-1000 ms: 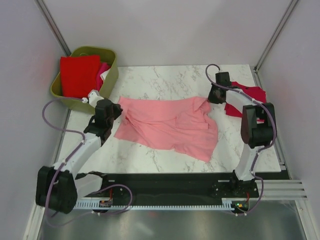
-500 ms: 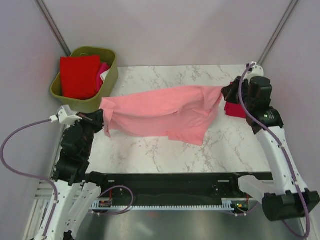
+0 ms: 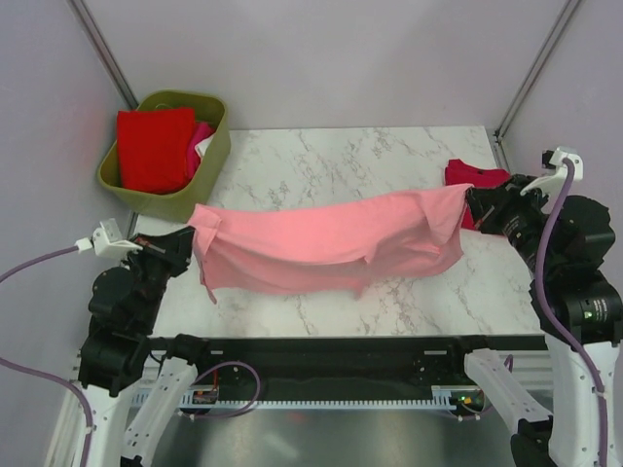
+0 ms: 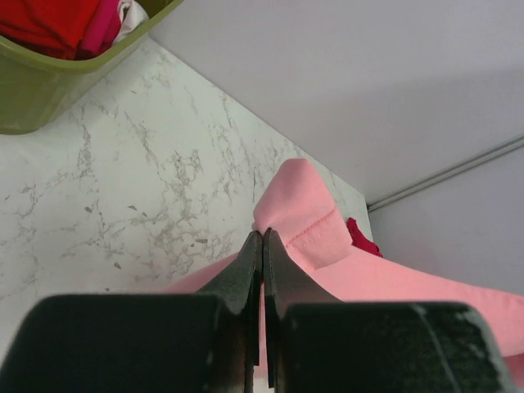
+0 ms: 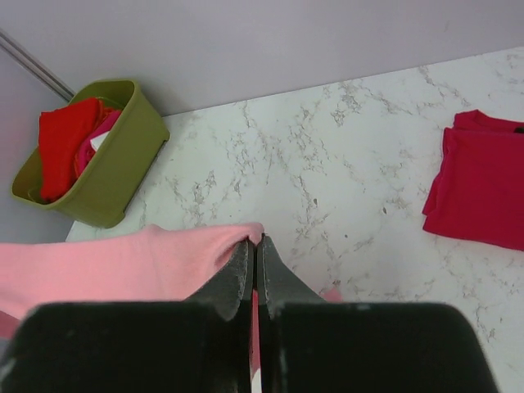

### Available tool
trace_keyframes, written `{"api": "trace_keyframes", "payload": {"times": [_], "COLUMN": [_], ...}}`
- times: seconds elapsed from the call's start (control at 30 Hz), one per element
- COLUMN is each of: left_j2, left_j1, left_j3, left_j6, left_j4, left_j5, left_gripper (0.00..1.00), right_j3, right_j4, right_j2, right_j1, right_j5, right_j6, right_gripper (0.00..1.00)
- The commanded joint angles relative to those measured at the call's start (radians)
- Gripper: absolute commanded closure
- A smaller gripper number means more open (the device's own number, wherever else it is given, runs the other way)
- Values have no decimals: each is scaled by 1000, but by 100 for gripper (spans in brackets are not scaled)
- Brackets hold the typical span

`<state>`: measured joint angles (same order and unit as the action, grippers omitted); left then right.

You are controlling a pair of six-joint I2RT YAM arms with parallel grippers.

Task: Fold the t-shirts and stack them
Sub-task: Flatten the tshirt out

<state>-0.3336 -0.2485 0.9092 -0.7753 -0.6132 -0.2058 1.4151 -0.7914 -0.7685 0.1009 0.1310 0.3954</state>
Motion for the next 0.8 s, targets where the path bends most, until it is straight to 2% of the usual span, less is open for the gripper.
{"api": "trace_keyframes", "payload": {"times": [0.0,0.2,0.33,0.47,0.57,0.67,0.7,0.73,0.77], "left_j2": [-102,-318,-629,-869,-1023,-1186,-1225,-1258,-1295], "left_j1": [2,2,9,55,71,75,77,80,84], "left_j3": [-39,-165,-149,-57,-3,115,144,178,253], "left_j6": [-41,-53,-67,-111,-116,-85,-73,-58,-29], "left_j4": [22,309,475,595,700,771,779,761,724], "left_j5": [-6,-55,-82,-121,-147,-123,-109,-89,-33], "left_gripper": [98,98,98,98,98,98,87,41,24], "right_j3": [-31,-102,-56,57,203,373,445,476,499], "right_j4": [-34,158,300,398,432,432,431,416,403], "right_j2": [-66,-297,-585,-817,-1007,-1181,-1219,-1279,-1298], "right_j1": [-3,-3,-1,-6,-12,-18,-23,-24,-27], "right_j5": [-15,-51,-80,-105,-93,-93,-88,-84,-85], "right_j6": [-3,5,31,75,92,97,97,97,99], "right_gripper": [100,100,100,100,100,100,66,43,24]}}
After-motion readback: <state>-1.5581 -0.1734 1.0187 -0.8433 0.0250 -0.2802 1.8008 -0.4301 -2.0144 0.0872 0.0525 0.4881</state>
